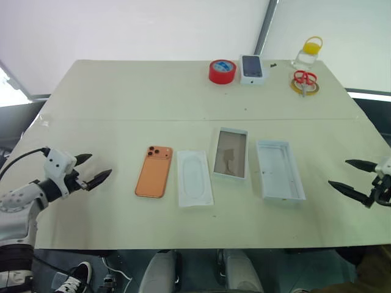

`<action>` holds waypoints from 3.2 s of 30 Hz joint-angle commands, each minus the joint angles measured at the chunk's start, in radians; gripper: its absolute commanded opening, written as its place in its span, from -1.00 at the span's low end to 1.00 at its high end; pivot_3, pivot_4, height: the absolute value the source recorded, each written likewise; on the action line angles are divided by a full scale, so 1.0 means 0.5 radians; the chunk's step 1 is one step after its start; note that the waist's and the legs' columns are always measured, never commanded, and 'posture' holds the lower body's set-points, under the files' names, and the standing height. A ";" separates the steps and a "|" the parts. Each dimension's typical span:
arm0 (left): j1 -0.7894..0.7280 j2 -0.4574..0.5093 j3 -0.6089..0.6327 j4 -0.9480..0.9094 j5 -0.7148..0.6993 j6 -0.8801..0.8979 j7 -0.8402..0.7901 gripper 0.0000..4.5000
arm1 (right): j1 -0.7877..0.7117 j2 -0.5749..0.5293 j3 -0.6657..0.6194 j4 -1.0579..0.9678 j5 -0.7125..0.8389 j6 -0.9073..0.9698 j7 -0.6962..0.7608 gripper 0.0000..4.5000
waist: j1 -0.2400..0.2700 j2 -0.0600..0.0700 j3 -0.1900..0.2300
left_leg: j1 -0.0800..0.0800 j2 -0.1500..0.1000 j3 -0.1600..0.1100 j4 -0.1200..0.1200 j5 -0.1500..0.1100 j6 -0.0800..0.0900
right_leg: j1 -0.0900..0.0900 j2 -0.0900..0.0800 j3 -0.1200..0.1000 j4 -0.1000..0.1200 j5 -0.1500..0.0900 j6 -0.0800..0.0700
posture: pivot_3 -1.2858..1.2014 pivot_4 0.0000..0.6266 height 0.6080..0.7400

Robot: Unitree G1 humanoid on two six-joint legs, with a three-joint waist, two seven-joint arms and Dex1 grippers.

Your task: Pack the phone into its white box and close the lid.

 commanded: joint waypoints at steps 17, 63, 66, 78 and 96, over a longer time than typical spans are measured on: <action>-0.155 0.020 0.063 0.039 -0.022 -0.160 -0.041 1.00 | 0.106 0.047 -0.042 -0.262 0.008 0.006 -0.145 0.96 | -0.001 0.000 0.000 | 0.000 0.000 0.001 0.000 0.000 0.000 | 0.000 0.001 0.000 0.000 0.000 0.000 | 0.03 -0.52 1.00; -0.472 -0.629 -0.049 -0.988 -1.447 2.967 1.135 1.00 | -0.043 0.261 0.522 -1.488 0.012 0.409 -0.156 0.96 | 0.003 -0.003 0.001 | 0.003 -0.003 -0.006 0.003 0.000 0.000 | 0.007 0.004 0.000 0.000 0.002 0.006 | 0.03 -0.52 1.00; -0.549 -0.786 0.037 -0.905 -1.458 3.096 1.291 1.00 | -0.019 0.266 0.517 -1.458 -0.007 0.372 -0.170 0.96 | 0.004 -0.003 0.000 | 0.007 -0.003 -0.006 0.002 0.000 0.000 | 0.010 0.004 0.000 0.001 0.000 0.002 | 0.03 -0.52 1.00; -0.740 -0.945 -0.040 -0.744 -1.228 3.216 1.514 0.65 | -0.013 0.312 0.511 -1.432 -0.070 0.295 -0.252 0.98 | -0.001 -0.004 0.000 | 0.014 -0.004 -0.004 0.000 0.001 -0.001 | 0.015 0.004 0.001 0.001 -0.001 0.001 | 0.03 -0.52 1.00; -0.806 -0.983 0.089 -0.766 -1.102 3.021 1.427 -0.97 | -0.051 0.433 0.711 -1.545 -0.106 0.384 -0.289 0.98 | 0.000 -0.006 0.001 | 0.023 -0.004 -0.005 -0.001 0.001 -0.001 | 0.024 0.004 0.001 -0.001 -0.002 0.001 | 0.03 -0.52 1.00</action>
